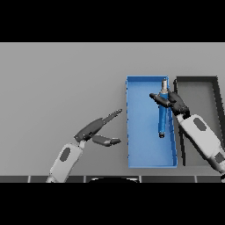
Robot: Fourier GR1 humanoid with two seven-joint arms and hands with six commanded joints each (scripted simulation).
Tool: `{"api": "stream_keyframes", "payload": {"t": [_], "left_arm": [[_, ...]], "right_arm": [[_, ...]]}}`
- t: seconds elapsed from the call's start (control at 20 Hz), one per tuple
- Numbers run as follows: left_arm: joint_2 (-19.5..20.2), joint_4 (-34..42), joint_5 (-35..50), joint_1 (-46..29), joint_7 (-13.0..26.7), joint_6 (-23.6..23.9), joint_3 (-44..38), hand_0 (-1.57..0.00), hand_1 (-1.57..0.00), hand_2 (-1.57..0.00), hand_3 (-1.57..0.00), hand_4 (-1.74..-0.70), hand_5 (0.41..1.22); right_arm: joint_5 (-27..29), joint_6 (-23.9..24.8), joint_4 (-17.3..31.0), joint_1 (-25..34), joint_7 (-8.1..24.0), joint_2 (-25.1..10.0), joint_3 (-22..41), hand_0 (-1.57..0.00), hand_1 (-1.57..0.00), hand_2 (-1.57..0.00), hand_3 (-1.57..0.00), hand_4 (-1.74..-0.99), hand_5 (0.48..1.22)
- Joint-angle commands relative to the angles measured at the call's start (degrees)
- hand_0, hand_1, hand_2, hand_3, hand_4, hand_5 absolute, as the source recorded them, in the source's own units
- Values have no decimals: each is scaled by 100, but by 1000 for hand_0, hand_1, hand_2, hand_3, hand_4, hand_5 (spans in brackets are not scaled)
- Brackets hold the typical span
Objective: Pick up the blue pipe and place it into the blue bin.
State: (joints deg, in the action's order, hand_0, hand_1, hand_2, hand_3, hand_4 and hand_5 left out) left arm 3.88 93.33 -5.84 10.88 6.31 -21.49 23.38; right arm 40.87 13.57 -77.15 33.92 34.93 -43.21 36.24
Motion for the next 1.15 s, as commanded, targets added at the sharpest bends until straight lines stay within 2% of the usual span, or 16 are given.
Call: {"api": "stream_keyframes", "payload": {"t": [0.0,0.1,0.2,0.55,0.75,0.8,1.1], "left_arm": [[-9,-20,5,-7,28,-12,12,1,1,1,1,-879,430],[-21,10,-35,-89,36,16,59,1,1,1,1,-884,429],[-29,10,-53,-95,39,36,64,1,1,1,1,-886,428],[-10,6,-62,-57,39,45,41,1,1,1,1,-887,429],[-9,-90,-129,-56,-13,65,49,1,1,1,1,-887,431],[43,-53,-90,-57,-104,22,25,1,1,1,1,-886,431],[-58,-89,-151,-55,-44,86,86,1,1,1,1,-885,431]], "right_arm": [[117,-60,-10,176,-34,-169,357,-383,-350,-350,-206,-1219,1137],[34,-342,-86,356,-52,-332,669,-245,-223,-224,-131,-1142,1030],[76,-400,-88,377,2,-395,830,-156,-143,-143,-84,-1083,934],[114,-400,40,666,2,-543,1450,-32,-29,-29,-17,-1038,734],[113,-396,94,778,1,-570,1580,-13,-11,-11,-6,-1022,672],[118,-439,77,755,-18,-575,1598,-10,-9,-9,-5,-1020,666],[117,-562,130,710,-100,-615,1603,-6,-5,-5,-3,-1022,643]]}}
